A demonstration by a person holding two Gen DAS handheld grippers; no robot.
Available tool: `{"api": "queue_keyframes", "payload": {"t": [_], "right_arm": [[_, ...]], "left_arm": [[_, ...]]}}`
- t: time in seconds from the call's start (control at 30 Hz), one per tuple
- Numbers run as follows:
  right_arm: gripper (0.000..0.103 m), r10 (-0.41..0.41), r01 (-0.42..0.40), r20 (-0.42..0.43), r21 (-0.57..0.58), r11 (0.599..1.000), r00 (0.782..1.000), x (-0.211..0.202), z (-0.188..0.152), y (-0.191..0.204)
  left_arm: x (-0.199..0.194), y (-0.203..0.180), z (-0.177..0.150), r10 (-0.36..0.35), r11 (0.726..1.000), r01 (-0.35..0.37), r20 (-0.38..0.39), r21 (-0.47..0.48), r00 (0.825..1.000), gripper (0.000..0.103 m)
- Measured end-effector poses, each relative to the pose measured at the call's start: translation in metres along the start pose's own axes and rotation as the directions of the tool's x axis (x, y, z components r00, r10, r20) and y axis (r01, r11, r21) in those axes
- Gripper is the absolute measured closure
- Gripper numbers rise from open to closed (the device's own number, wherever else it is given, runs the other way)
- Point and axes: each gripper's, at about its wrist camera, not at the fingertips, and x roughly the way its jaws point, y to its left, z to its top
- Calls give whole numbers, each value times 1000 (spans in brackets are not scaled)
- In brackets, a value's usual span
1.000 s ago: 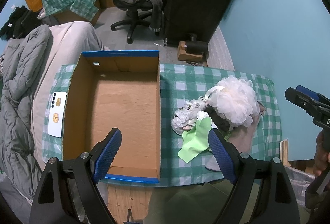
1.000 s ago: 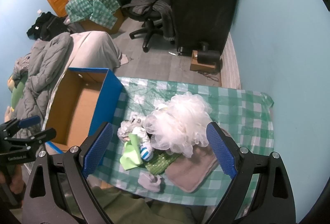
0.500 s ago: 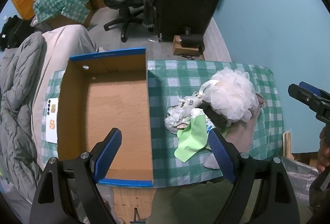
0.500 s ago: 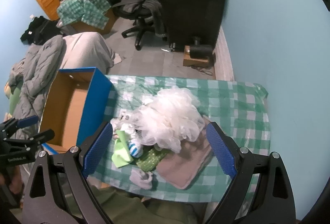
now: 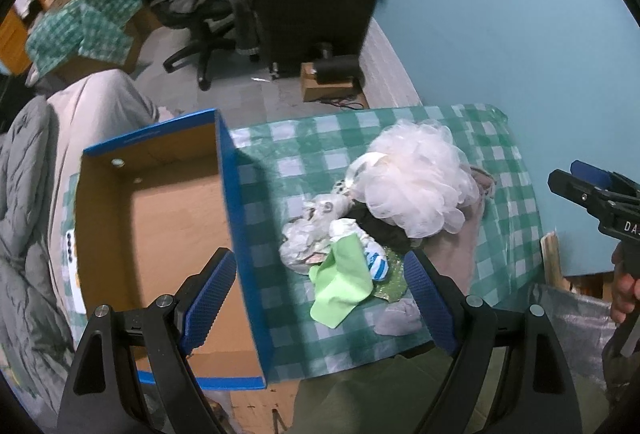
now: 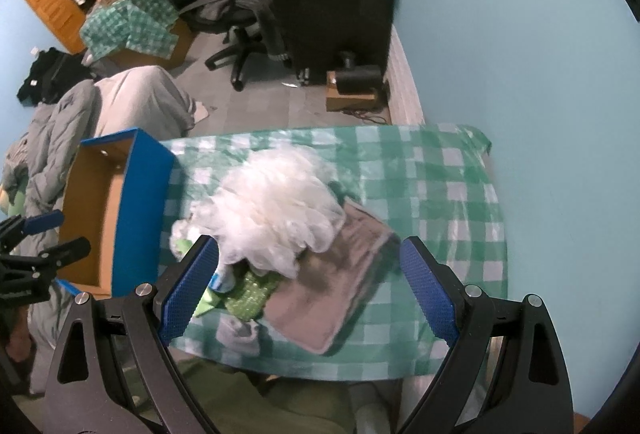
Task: Organize soft objects
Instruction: 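Move the left tool onto the white mesh pouf while the right tool approaches the grey-brown towel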
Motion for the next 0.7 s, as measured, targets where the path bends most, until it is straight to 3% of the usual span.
{"api": "queue_keyframes", "payload": {"t": [0.7], "right_arm": [[12,38,-23,-99,148,989,994,58,-29,-67]], "left_arm": [[75,-85,31,-42,966,66,-98,251,994,16]]}}
